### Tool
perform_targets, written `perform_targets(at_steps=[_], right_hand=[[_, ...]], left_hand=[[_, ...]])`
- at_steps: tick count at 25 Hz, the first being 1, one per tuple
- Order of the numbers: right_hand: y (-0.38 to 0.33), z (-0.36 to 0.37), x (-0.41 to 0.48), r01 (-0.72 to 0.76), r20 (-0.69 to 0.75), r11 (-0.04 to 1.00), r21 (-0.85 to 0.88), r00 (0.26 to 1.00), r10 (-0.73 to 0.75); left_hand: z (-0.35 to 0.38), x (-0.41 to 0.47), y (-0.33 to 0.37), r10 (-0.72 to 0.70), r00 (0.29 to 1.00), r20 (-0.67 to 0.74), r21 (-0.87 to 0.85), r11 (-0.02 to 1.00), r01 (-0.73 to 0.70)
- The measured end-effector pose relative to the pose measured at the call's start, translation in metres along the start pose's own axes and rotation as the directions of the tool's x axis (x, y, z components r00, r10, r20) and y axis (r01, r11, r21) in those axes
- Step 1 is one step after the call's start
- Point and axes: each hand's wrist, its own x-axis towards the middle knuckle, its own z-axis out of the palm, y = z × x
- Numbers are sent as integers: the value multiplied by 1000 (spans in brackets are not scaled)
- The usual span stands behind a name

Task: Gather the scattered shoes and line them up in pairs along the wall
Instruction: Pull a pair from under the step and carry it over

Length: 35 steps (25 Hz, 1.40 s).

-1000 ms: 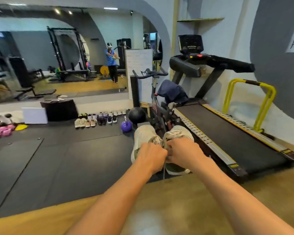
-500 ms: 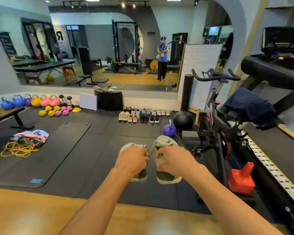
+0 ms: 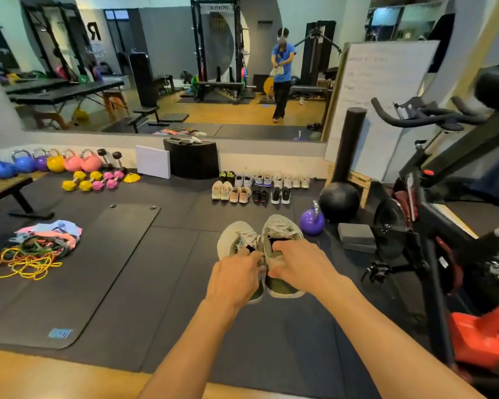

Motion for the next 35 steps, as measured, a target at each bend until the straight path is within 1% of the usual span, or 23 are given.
perform_targets(at_steps=[4, 8, 11, 13, 15, 20, 24, 27, 30, 35], right_hand=[[1, 11, 139, 8, 60, 998, 57, 998, -11], [6, 6, 255, 27, 100, 998, 54, 994, -32], [22, 4, 353, -27, 144, 995, 95, 989, 13], [39, 4, 415, -63, 143, 993, 103, 989, 48], [60, 4, 470, -128, 125, 985, 114, 986, 114], [142, -6, 579, -315, 102, 938, 147, 948, 303], [228, -11, 662, -374, 94, 918, 129, 927, 364], [298, -2, 733, -377, 104, 918, 122, 925, 366], [365, 6, 799, -394, 129, 911, 125, 917, 379], [459, 19, 894, -467, 256, 878, 106, 866, 430]], left_hand=[[8, 113, -74, -44, 999, 27, 12, 999, 43], [6, 214, -129, -73, 997, 34, 36, 997, 72], [18, 306, -169, -40, 999, 29, 42, 998, 39], [34, 373, -192, 0, 999, 33, 34, 999, -1], [51, 443, -207, 50, 997, 52, 19, 999, -51], [97, 606, -198, 215, 969, 123, -34, 977, -212], [143, 725, -181, 295, 939, 177, -51, 955, -291], [188, 815, -172, 303, 925, 229, -48, 953, -300], [234, 901, -161, 282, 907, 312, -92, 959, -266], [300, 1015, -146, 242, 892, 382, -142, 969, -202]])
